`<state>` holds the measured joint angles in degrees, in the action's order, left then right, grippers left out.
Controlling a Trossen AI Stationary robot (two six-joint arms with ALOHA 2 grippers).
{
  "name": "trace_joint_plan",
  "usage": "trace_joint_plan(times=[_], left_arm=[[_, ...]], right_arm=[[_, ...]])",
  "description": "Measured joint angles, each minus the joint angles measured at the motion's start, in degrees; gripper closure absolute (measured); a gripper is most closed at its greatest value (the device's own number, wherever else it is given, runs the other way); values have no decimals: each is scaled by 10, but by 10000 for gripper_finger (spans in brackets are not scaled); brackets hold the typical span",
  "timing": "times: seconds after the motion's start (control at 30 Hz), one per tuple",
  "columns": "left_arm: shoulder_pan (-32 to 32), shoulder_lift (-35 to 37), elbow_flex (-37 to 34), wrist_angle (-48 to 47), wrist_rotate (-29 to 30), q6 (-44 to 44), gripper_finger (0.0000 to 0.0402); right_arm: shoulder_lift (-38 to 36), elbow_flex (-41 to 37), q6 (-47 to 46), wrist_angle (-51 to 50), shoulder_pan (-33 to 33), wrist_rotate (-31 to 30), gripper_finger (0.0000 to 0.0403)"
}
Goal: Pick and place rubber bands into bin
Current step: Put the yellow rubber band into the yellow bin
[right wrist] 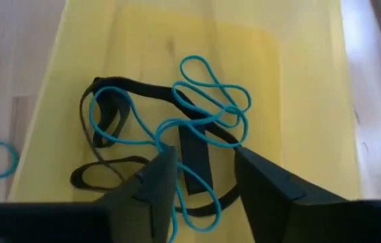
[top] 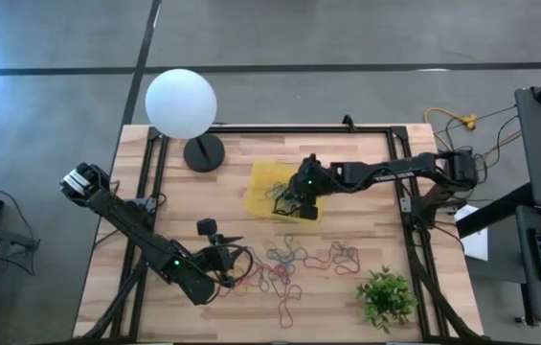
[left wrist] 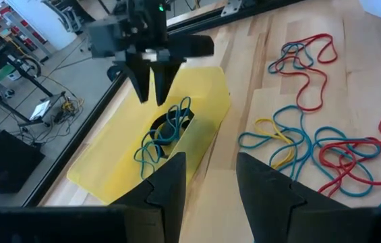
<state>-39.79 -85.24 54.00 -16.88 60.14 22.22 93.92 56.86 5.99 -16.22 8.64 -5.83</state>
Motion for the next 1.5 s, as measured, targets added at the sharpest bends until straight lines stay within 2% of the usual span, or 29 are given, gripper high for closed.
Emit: trace_joint_plan(times=[0.13, 0.37, 0.57, 0.7, 0.97, 1.13, 1.5], left_arm=[[0, 0, -1, -1, -64, 0, 285], [0, 0, -1, -11, -184, 9, 285], [0, 0, -2, -119, -283, 122, 285], [0, 0, -2, -175, -294, 208, 285], [10, -6, -8, -168, -311, 334, 285], [11, -40, -8, -111, -333, 361, 285], [15, -98, -4, -105, -353, 419, 285]], right_arm=[[-39, 0, 0, -25, -11, 14, 236], [-121, 0, 3, -88, -63, 79, 230], [-177, -10, -3, -104, -145, 110, 233], [-197, -24, -16, -95, -200, 106, 241], [-190, -37, -58, -70, -269, 82, 259], [-172, -38, -59, -68, -298, 43, 267], [-166, -38, -60, -57, -308, 41, 275]])
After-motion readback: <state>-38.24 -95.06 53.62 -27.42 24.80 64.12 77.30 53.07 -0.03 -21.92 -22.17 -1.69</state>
